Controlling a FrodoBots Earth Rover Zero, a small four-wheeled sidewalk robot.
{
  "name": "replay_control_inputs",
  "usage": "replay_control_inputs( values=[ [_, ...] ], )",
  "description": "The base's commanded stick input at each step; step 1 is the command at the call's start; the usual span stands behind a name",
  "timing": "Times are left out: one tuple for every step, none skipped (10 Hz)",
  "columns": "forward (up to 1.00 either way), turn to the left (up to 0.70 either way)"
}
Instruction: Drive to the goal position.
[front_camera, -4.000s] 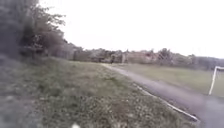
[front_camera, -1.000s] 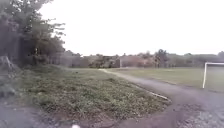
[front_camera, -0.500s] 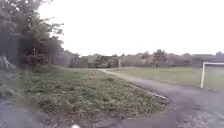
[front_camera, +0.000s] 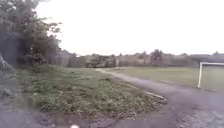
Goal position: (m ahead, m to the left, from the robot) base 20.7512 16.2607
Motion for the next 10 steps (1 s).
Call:
replay_control_inputs(
  values=[
    [0.0,-0.7],
    [0.0,-0.7],
    [0.0,-0.7],
    [0.0,-0.7],
    [0.0,-0.7],
    [0.0,-0.7],
    [0.0,-0.7],
    [0.0,-0.7],
    [0.0,-0.7],
    [0.0,-0.7]
  ],
)
